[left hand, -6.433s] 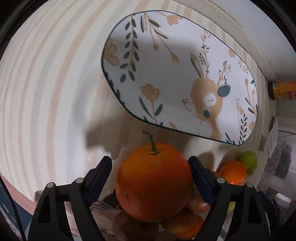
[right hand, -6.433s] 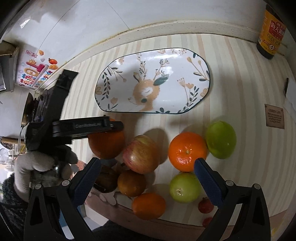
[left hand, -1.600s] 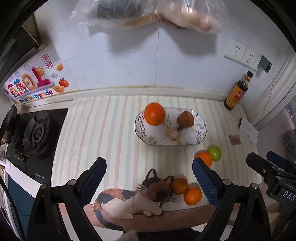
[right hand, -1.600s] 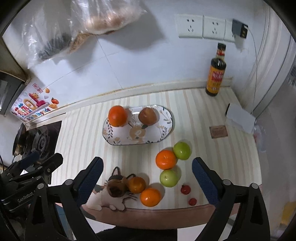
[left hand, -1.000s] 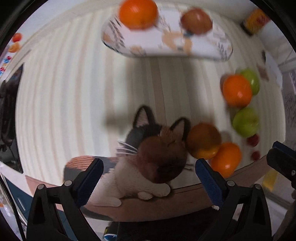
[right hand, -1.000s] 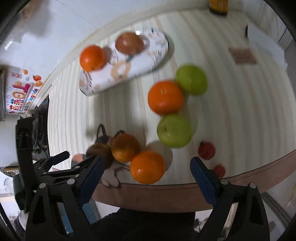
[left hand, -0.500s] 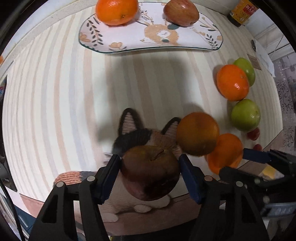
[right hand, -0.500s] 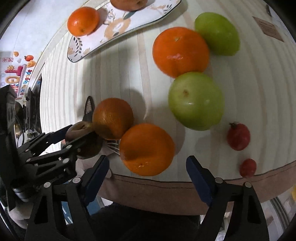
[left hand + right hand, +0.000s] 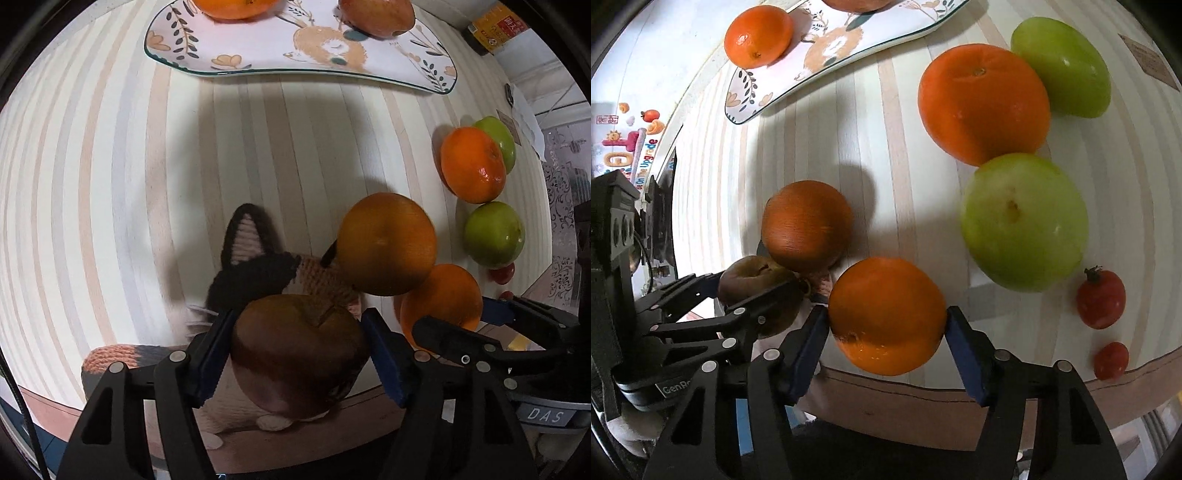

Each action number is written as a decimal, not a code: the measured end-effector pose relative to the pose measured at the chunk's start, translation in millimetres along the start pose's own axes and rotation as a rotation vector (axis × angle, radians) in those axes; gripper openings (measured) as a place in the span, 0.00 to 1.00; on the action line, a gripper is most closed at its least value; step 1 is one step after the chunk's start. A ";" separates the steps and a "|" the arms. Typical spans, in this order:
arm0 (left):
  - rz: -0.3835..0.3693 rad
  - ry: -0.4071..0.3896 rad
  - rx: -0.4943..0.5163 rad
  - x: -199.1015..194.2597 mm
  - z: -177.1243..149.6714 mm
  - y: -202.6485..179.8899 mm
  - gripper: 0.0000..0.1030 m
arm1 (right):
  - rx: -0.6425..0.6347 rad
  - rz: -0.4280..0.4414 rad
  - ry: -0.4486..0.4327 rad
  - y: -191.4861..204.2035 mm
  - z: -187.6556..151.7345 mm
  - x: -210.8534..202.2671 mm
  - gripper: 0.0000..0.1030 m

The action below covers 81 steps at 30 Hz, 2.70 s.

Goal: Organize fruits
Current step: 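Grasp the dark brown fruit with the left tool while the right tool grasps a tangerine, then carry both fruits onto the deer plate and open both tools, then lift both open tools away from the plate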

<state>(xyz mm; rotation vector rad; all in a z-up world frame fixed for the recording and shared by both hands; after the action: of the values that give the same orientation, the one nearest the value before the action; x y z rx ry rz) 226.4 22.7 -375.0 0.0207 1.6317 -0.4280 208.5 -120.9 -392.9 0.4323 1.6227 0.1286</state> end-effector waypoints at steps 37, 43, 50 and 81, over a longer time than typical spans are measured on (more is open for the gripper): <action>-0.031 -0.098 -0.279 -79.0 184.6 67.9 0.65 | -0.127 -0.038 -0.166 78.6 182.1 -35.0 0.62; -0.027 -0.053 -0.294 -63.8 191.6 67.4 0.66 | -0.150 -0.044 -0.132 85.5 186.7 -16.9 0.63; 0.011 -0.085 -0.299 -69.3 190.5 66.2 0.82 | -0.138 -0.021 -0.094 82.5 185.3 -19.1 0.90; 0.221 -0.518 -0.157 -204.1 46.4 -4.0 0.89 | -0.169 -0.307 -0.441 60.0 53.5 -187.8 0.91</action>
<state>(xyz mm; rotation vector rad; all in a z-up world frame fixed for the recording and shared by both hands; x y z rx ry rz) 293.3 54.4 -179.2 -0.0260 1.1312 -0.1173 280.3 -141.0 -202.8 0.0681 1.2126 -0.0589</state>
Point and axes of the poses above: each gripper's, at about its wrist camera, not at the fingertips, and x roughly the way its jaws point, y to its left, z to its top, the point moved 3 cm from there along x, roughly the way its jaws point, and after that the axes turned 3 degrees about -z, right-handed, at the moved point
